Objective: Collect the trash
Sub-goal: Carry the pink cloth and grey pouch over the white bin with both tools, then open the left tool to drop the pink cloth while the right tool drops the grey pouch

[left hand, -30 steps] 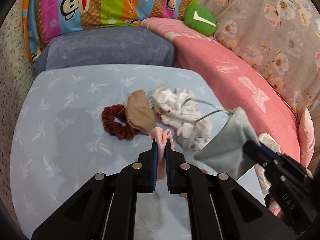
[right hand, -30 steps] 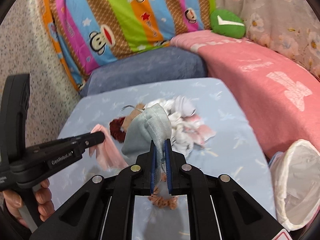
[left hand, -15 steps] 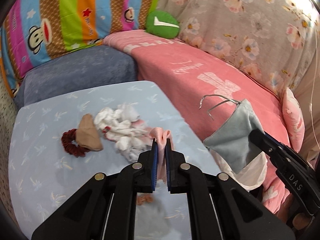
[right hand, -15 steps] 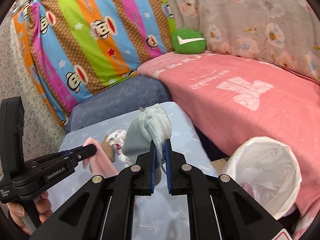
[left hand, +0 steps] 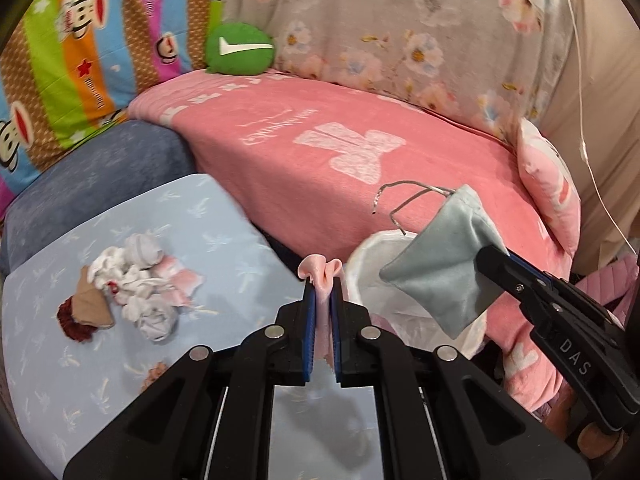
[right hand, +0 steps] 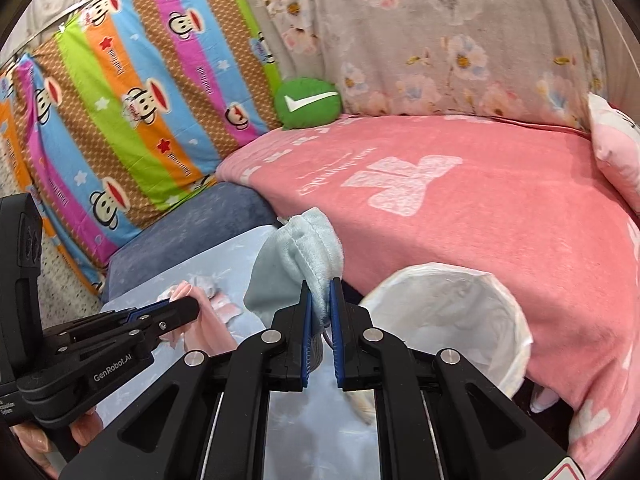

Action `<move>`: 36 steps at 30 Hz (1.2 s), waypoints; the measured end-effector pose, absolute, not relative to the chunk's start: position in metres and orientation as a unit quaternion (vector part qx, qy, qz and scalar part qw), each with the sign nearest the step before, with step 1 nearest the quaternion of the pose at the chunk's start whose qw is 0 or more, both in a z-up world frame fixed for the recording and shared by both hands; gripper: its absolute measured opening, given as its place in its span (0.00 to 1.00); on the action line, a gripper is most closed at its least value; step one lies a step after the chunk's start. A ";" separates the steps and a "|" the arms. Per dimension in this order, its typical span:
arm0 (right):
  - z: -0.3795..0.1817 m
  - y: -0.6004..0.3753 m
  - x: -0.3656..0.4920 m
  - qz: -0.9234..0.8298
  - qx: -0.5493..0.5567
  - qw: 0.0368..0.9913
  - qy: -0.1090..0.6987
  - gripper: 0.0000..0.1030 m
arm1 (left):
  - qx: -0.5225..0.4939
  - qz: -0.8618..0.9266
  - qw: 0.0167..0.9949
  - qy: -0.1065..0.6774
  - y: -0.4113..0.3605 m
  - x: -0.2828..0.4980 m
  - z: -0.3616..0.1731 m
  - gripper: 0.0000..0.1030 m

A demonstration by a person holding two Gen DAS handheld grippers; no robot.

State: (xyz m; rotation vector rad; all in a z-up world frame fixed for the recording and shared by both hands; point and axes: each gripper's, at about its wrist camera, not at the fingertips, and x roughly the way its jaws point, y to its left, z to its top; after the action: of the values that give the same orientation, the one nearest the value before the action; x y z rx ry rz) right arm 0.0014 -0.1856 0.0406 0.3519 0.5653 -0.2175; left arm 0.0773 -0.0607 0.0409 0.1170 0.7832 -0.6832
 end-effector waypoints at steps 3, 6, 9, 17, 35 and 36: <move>0.036 -0.205 -0.009 -0.121 0.183 0.936 0.275 0.10 | 0.070 -0.339 0.861 0.374 -0.083 0.072 0.040 0.07; 0.030 -0.226 -0.019 -0.135 0.195 0.932 0.275 0.10 | 0.078 -0.352 0.854 0.375 -0.102 0.068 0.038 0.07; 0.024 -0.242 -0.024 -0.147 0.203 0.928 0.276 0.10 | 0.085 -0.366 0.846 0.378 -0.123 0.065 0.036 0.07; 0.003 -0.275 -0.032 -0.172 0.224 0.915 0.288 0.10 | 0.097 -0.390 0.827 0.394 -0.163 0.063 0.026 0.08; -0.018 -0.290 -0.023 -0.194 0.229 0.905 0.302 0.24 | 0.077 -0.358 0.835 0.411 -0.172 0.071 0.014 0.62; -0.018 -0.289 -0.023 -0.194 0.229 0.905 0.301 0.26 | 0.076 -0.357 0.835 0.411 -0.171 0.072 0.014 0.62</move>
State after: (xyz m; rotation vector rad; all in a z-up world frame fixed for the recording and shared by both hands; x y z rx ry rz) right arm -0.0231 -0.2889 -0.0177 0.4728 0.6208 -0.4014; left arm 0.0721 -0.1706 0.0141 0.1614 0.8705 -0.7562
